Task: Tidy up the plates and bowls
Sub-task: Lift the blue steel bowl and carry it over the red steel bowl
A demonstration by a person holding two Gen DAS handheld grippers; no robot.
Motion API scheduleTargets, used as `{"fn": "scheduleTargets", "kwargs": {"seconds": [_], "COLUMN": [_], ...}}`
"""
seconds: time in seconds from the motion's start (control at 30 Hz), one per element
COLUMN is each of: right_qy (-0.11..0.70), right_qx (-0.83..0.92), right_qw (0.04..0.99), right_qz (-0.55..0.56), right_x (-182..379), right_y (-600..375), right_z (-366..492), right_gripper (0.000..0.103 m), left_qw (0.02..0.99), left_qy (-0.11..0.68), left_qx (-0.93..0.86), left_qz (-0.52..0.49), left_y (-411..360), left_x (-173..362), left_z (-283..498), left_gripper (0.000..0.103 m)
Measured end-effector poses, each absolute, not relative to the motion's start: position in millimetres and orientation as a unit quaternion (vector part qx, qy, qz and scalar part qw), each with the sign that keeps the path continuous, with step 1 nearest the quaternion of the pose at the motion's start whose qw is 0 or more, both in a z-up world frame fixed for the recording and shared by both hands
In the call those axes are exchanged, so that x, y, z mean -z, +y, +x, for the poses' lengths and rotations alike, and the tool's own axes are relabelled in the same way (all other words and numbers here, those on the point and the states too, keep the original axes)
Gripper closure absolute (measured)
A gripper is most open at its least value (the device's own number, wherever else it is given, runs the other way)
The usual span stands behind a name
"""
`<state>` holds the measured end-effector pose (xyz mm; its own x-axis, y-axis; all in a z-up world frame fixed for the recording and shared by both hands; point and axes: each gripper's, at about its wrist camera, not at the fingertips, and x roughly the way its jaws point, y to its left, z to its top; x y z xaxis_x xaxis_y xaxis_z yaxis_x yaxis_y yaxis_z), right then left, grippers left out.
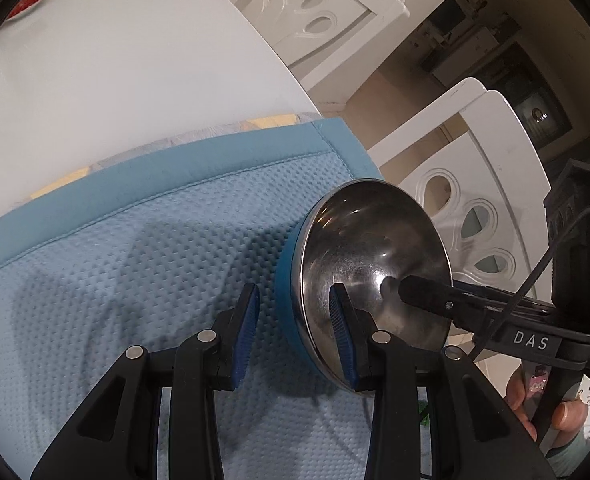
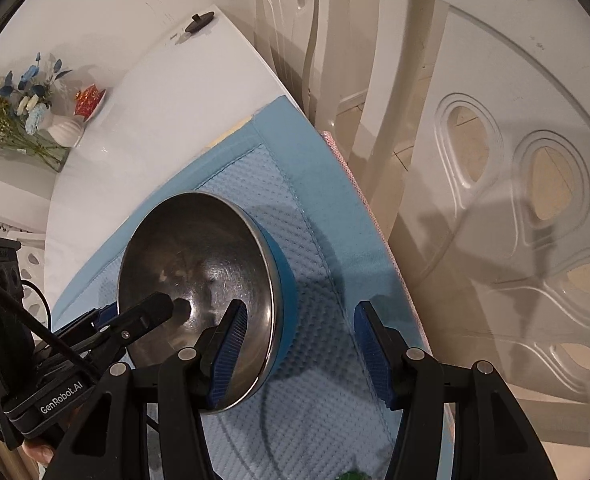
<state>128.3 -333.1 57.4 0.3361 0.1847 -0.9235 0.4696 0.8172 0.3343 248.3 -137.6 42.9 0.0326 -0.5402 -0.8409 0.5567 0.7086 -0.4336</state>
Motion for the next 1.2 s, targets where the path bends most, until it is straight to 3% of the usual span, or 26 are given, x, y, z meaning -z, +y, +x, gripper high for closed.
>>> {"fn": "scheduleTargets", "kwargs": {"seconds": [0.17,0.33,0.4,0.73,1.2], "right_qy": [0.568,0.576,0.58,0.566,0.543], "right_qx": [0.088,0.077,0.071,0.063,0.041], "right_qw": [0.77,0.767,0.766,0.789,0.795], "right_qz": [0.276,0.273,0.267,0.231,0.266], "right_x": [-53,-46,-45,-78,-155], "right_y": [-328,-320,-316,-296,-246], "right_z": [131,134,135,126,59], "right_gripper": [0.05,0.066,0.077,0.077,0.077], "left_qw": [0.717,0.716,0.717,0.734,0.792], "left_qy": [0.578,0.573,0.57,0.551,0.494], "left_qx": [0.39,0.398,0.401,0.397,0.357], "left_qz": [0.009,0.011,0.012,0.011,-0.031], "left_y": [-140,-144,-143,-128,-60], "left_x": [-41,-40,-41,-66,-167], "left_z": [246,244,243,236,150], "left_gripper": [0.071,0.077,0.077,0.077,0.077]}}
